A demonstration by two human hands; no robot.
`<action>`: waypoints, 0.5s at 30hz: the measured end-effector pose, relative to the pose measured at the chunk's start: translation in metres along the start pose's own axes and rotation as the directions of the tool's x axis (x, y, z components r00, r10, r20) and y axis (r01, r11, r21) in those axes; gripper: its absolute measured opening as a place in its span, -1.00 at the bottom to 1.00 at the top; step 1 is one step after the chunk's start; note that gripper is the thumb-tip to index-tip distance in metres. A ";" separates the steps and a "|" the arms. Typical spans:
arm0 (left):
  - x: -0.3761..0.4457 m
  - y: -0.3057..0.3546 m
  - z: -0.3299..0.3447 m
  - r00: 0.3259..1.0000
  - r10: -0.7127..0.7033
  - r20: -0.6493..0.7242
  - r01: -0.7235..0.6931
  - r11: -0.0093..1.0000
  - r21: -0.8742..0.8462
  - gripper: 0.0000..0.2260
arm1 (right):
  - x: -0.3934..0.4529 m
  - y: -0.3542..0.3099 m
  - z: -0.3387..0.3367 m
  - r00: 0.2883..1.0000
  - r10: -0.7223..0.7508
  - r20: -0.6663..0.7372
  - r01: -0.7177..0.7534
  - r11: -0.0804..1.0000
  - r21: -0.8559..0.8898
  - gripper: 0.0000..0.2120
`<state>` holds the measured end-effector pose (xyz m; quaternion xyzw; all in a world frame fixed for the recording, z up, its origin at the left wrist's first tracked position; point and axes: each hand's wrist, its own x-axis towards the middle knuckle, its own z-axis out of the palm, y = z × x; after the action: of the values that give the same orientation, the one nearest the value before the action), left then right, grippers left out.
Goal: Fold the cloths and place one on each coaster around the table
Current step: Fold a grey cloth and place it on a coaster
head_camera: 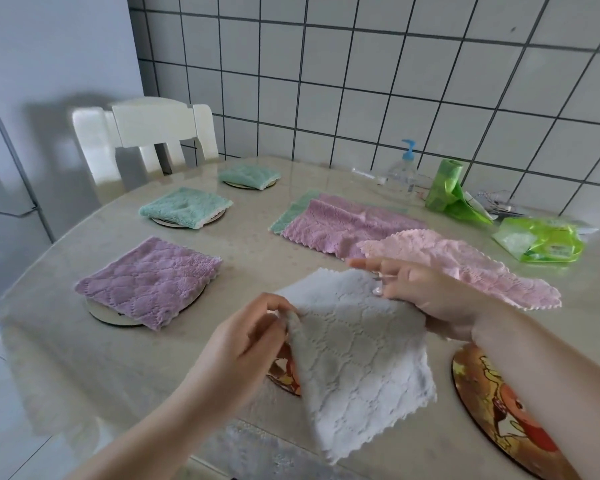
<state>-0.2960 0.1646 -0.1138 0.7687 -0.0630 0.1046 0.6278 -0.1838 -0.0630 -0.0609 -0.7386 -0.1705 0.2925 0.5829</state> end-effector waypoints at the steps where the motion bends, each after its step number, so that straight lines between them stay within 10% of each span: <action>1: 0.000 0.002 0.002 0.995 -0.095 0.028 0.098 0.977 -0.188 -0.94 | -0.002 0.002 0.001 0.998 0.037 0.050 -0.037 0.999 -0.002 -0.58; 4: -0.006 0.002 0.008 0.949 -0.267 0.164 0.313 0.853 -0.418 -0.76 | -0.005 0.011 0.003 0.990 0.084 0.113 -0.081 0.996 -0.036 -0.57; 8: -0.004 -0.007 0.013 0.957 -0.245 0.153 0.273 0.942 -0.195 -0.40 | -0.012 0.017 0.008 0.999 -0.017 0.045 0.025 0.983 -0.184 -0.55; 15: 0.026 0.002 0.009 0.911 -0.338 0.236 0.387 0.899 -0.207 -0.40 | -0.020 0.032 0.015 0.985 -0.124 -0.119 0.082 0.948 -0.306 -0.44</action>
<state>-0.2709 0.1560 -0.1075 0.6885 0.0084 -0.0991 0.7184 -0.2116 -0.0722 -0.0891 -0.8269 -0.2111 0.1808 0.4889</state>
